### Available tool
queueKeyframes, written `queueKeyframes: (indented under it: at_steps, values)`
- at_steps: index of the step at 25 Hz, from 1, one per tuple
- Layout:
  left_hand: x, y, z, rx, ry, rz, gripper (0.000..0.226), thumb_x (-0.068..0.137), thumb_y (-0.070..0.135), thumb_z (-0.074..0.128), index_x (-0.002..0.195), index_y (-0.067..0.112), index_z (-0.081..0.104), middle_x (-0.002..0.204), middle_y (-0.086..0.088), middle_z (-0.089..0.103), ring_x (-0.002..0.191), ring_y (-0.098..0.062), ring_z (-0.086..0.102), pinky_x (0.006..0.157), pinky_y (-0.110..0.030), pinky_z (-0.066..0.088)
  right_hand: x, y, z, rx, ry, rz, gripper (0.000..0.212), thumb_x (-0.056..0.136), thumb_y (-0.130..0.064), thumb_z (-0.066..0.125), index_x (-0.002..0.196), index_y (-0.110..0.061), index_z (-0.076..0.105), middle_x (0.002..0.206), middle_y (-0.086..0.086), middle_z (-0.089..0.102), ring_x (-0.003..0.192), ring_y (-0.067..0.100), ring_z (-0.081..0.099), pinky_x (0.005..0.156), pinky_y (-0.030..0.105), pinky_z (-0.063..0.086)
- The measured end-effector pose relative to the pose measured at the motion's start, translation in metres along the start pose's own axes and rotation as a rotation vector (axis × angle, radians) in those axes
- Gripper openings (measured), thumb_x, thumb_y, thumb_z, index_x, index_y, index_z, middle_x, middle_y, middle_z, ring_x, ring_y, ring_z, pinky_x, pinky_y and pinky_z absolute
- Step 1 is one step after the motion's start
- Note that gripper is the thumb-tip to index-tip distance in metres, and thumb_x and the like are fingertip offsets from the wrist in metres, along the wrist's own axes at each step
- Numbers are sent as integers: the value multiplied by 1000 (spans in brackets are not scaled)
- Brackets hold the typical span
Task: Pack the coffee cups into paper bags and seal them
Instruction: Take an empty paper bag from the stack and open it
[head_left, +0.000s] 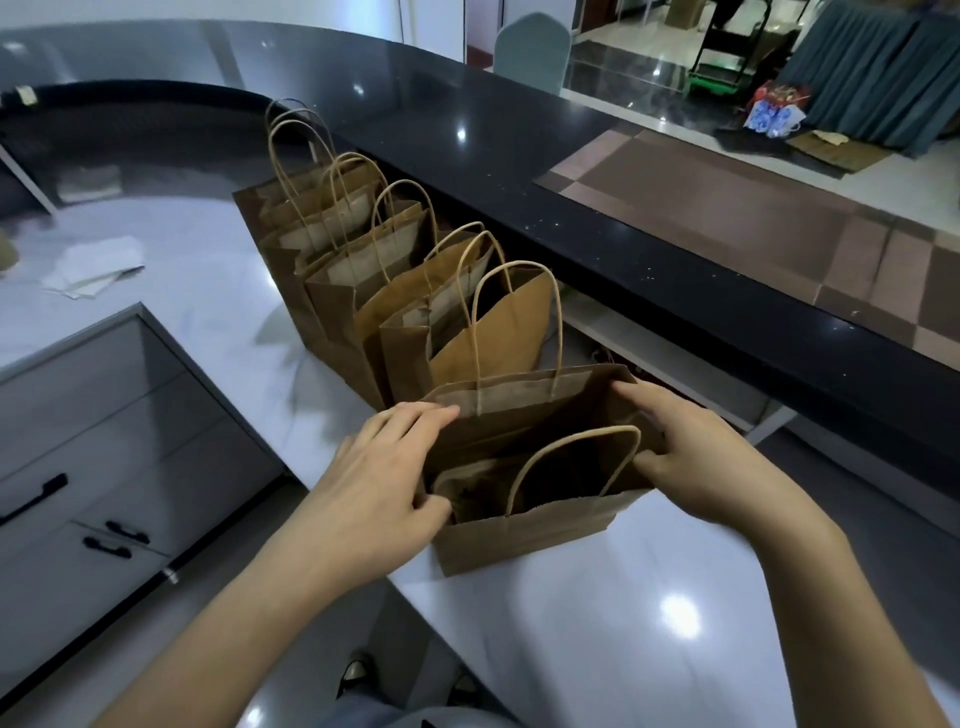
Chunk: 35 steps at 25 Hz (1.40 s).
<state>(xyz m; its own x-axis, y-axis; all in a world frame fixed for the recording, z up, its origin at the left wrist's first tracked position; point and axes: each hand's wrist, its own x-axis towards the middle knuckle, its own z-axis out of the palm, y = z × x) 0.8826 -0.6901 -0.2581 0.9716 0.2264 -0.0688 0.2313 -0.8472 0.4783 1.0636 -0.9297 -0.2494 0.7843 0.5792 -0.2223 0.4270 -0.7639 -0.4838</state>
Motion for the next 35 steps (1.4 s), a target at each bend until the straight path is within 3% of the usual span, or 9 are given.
queueKeyframes:
  at_steps: [3,5,8,11,14,21,27,30,35]
  values:
    - [-10,-10,-7,-13,26,-35,75,88,28,56,153,41,22,153,21,26,141,-3,22,114,-34,31,2,-11,5,16,-20,-37,72,97,-9,61,155,-39,32,162,-13,34,143,17,42,104,32,48]
    - [-19,-18,-12,-20,48,-71,75,88,27,56,154,40,23,153,20,28,140,-3,23,115,-34,31,7,-23,11,0,-44,-78,72,97,-9,62,155,-41,32,162,-15,33,142,15,43,100,29,49]
    - [-38,-34,-21,-32,77,-136,74,89,25,55,154,40,22,153,19,27,140,-3,24,116,-32,28,14,-44,21,-19,-92,-151,73,97,-10,61,155,-43,31,163,-18,30,132,9,49,79,19,49]
    - [-60,-47,-27,-44,105,-201,72,90,22,54,153,40,23,152,20,27,140,-2,23,117,-31,27,21,-66,33,-36,-132,-221,72,98,-11,60,155,-44,30,162,-18,31,127,9,52,85,24,51]
    - [-80,-62,-35,-44,145,-278,71,90,21,54,152,39,24,153,19,27,142,-4,23,117,-34,28,31,-91,44,-46,-178,-294,71,99,-12,59,155,-44,30,162,-19,31,113,6,54,80,25,52]
    - [-124,-92,-54,-81,234,-416,69,92,17,54,152,36,27,151,21,28,141,0,23,117,-29,28,46,-152,75,-98,-255,-437,74,97,-11,60,156,-43,28,163,-18,30,136,15,48,107,35,49]
    - [-150,-127,-76,-70,268,-493,69,91,17,53,152,36,28,151,21,29,140,0,25,118,-33,29,58,-202,102,-110,-259,-513,75,97,-12,62,156,-43,27,163,-18,28,145,13,39,113,31,42]
    - [-169,-150,-89,-72,292,-531,70,91,17,54,153,37,27,151,20,28,139,0,24,116,-27,27,62,-233,120,-99,-265,-552,75,98,-14,62,156,-44,27,163,-20,28,142,10,43,110,28,42]
    - [-205,-200,-115,-77,337,-592,72,91,19,54,152,41,23,152,20,26,139,-2,24,115,-33,31,71,-306,152,-106,-289,-644,72,97,-14,61,156,-42,30,161,-19,33,140,10,46,112,32,43]
